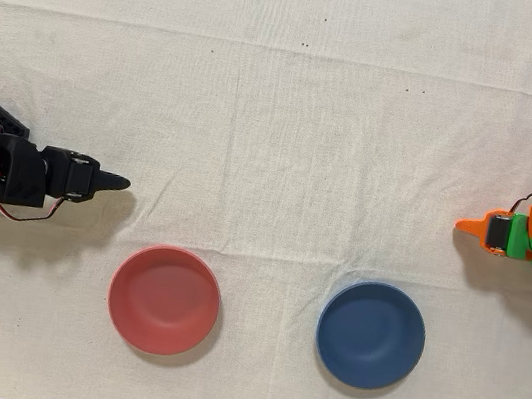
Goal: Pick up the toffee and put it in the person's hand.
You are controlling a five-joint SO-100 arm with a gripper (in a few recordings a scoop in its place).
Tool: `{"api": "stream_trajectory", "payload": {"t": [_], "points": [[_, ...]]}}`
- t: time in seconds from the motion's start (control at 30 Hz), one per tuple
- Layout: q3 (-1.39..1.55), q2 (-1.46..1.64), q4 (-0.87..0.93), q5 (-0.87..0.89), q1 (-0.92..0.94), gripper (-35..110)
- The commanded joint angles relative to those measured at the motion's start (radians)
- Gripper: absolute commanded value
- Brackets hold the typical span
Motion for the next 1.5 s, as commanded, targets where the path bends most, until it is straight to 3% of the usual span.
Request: {"api": "stream_trajectory", "payload": {"t": [0.0,1.47], "points": [[0.032,0.069,0.002,0.011,0.005,0],[0.084,0.069,-0.026,0.034,0.005,0]]}}
